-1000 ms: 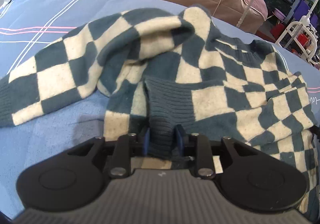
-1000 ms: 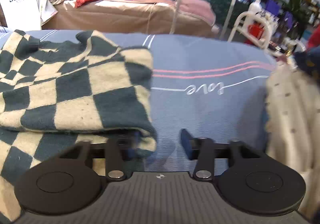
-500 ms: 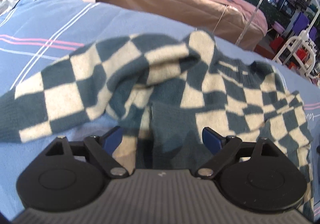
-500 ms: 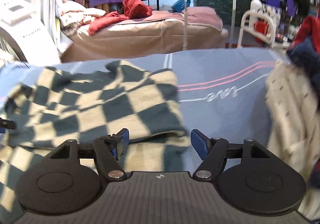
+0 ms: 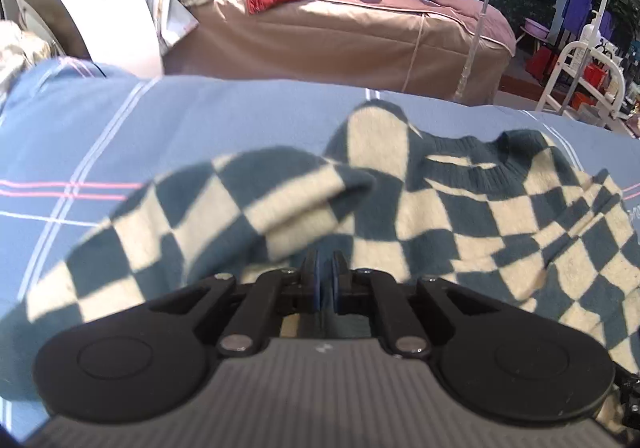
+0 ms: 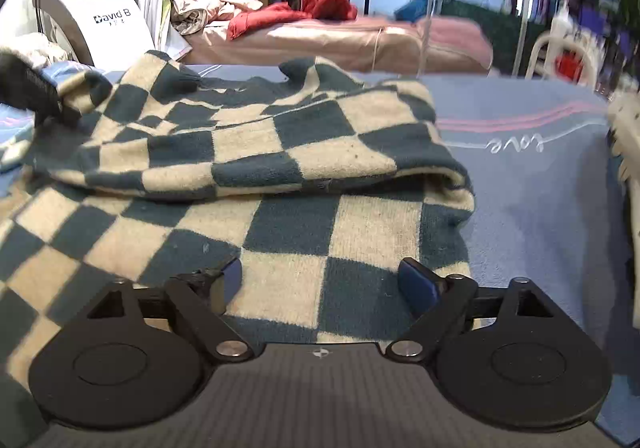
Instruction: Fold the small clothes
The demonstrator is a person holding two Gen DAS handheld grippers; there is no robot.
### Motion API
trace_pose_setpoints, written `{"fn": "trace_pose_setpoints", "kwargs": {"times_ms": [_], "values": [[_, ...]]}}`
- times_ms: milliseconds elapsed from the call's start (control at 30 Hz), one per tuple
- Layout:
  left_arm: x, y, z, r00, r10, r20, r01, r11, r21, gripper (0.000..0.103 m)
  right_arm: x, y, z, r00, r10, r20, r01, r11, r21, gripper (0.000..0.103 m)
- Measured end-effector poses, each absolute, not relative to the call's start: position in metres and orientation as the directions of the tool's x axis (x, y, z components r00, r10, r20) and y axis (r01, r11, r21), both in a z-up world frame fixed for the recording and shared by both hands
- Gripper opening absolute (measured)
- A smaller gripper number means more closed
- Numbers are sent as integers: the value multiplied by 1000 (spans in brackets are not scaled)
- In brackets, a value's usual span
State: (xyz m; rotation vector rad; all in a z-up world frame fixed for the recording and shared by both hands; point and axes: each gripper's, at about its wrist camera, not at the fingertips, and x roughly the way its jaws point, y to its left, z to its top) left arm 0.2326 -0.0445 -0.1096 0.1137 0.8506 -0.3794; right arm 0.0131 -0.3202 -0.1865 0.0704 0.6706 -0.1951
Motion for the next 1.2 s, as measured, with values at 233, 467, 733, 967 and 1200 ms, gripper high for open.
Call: {"fn": "trace_pose_setpoints", "kwargs": {"times_ms": [233, 467, 733, 967, 1200], "values": [[241, -18, -134, 557, -208, -804, 294, 955, -44, 36, 10, -329, -190, 777, -147, -612, 210, 977, 32, 103], [183, 32, -115, 652, -190, -734, 246, 969, -33, 97, 11, -326, -192, 778, -146, -612, 206, 978, 28, 103], [163, 145, -113, 696, 9, -718, 81, 993, 91, 89, 11, -326, -192, 777, -148, -612, 208, 978, 27, 103], [169, 140, -117, 656, -55, -753, 248, 958, 146, 81, 11, -326, -192, 773, -157, -614, 212, 977, 17, 103], [186, 106, -155, 643, 2, -765, 310, 913, 264, 78, 10, -326, -192, 776, -158, -610, 213, 977, 18, 103]]}}
